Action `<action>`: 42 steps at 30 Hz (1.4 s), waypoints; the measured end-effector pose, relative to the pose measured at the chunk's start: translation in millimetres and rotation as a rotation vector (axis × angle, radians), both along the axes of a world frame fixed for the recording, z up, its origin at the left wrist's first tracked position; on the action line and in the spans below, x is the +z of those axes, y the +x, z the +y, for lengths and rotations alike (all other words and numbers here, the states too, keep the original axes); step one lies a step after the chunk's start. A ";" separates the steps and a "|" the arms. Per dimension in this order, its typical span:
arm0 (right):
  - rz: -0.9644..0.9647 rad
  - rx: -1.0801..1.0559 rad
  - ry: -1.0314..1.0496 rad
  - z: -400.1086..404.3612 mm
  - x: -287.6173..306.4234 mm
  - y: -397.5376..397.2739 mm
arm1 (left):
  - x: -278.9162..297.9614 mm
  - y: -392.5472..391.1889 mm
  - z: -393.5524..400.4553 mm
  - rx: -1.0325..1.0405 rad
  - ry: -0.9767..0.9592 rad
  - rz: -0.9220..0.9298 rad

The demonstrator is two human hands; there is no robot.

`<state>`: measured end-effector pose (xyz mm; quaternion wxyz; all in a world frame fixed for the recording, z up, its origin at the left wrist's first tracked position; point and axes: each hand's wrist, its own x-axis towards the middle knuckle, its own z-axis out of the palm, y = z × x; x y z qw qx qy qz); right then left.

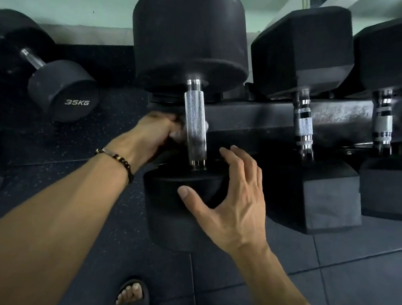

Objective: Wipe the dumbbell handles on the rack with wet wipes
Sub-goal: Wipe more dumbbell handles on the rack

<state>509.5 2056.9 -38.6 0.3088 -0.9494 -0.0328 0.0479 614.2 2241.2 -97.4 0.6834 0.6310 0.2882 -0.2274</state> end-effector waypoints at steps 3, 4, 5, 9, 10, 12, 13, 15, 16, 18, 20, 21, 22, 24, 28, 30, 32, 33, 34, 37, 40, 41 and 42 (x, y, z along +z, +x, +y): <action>-0.013 0.003 0.002 -0.9 -1.8 0.3 | -1.1 -10.8 1.3 -0.021 -0.004 -0.073; -0.021 -0.002 0.005 -1.4 -2.1 0.1 | 4.0 -19.0 0.4 -0.158 0.046 -0.062; -0.028 -0.005 0.007 -1.3 -2.5 0.3 | 10.4 -25.4 -1.3 -0.324 0.112 -0.031; -0.040 -0.007 0.017 -1.8 -3.6 -0.3 | 29.0 -39.3 1.2 -0.530 0.172 -0.043; -0.048 -0.007 0.020 -2.0 -3.6 -0.6 | 29.9 -36.2 -0.8 -0.411 0.186 -0.063; -0.061 -0.006 0.025 -2.1 -3.9 -0.5 | 29.9 -30.0 -3.3 -0.147 0.147 -0.121; -0.064 -0.006 0.027 -1.4 -4.2 -0.5 | 30.3 -28.6 -3.3 -0.063 0.130 -0.154; -0.076 -0.007 0.026 -2.0 -5.3 0.2 | 32.4 -29.1 -2.9 -0.057 0.155 -0.168; -0.082 -0.007 0.024 -1.9 -6.0 0.3 | 35.4 -32.5 -2.5 -0.142 0.217 -0.139; -0.087 -0.006 0.024 -1.6 -6.1 -0.1 | 40.4 -41.5 -3.5 -0.380 0.358 -0.058; -0.089 -0.008 0.020 -1.3 -5.2 -0.2 | 44.2 -41.9 -5.3 -0.501 0.413 -0.080; -0.087 -0.007 0.015 -0.7 -5.0 0.0 | 45.3 -38.9 -5.2 -0.504 0.421 -0.132; -0.081 -0.006 0.013 -0.7 -4.8 -0.3 | 47.4 -36.0 -6.8 -0.470 0.414 -0.183; -0.075 -0.007 0.015 -1.8 -4.6 0.0 | 48.5 -32.3 -13.2 -0.321 0.367 -0.264; -0.078 -0.001 0.015 -2.3 -6.9 -0.1 | 38.3 -37.9 -20.7 -0.007 0.479 -0.357; -0.087 -0.002 0.020 -2.7 -7.5 0.0 | 40.7 -45.0 -20.6 -0.065 0.440 -0.241; -0.100 -0.006 0.015 -2.7 -7.9 -0.4 | 46.6 -49.2 -20.6 -0.279 0.477 -0.077; -0.104 -0.008 0.015 -2.4 -7.8 -0.4 | 50.4 -48.0 -20.0 -0.377 0.505 -0.015; -0.107 -0.012 0.016 -2.1 -7.8 -0.5 | 52.9 -43.9 -19.3 -0.456 0.528 0.028; -0.099 -0.016 0.018 -0.6 -6.9 -0.3 | 55.2 -31.3 -16.4 -0.579 0.590 0.084; -0.086 -0.014 0.022 -1.3 -7.2 0.3 | 46.4 -36.1 -14.2 -0.555 0.643 -0.031; -0.087 -0.015 0.019 -1.6 -7.6 0.7 | 44.8 -40.0 -15.7 -0.451 0.598 -0.084; -0.087 -0.015 0.018 -1.7 -7.9 0.5 | 43.6 -42.1 -16.3 -0.287 0.509 -0.120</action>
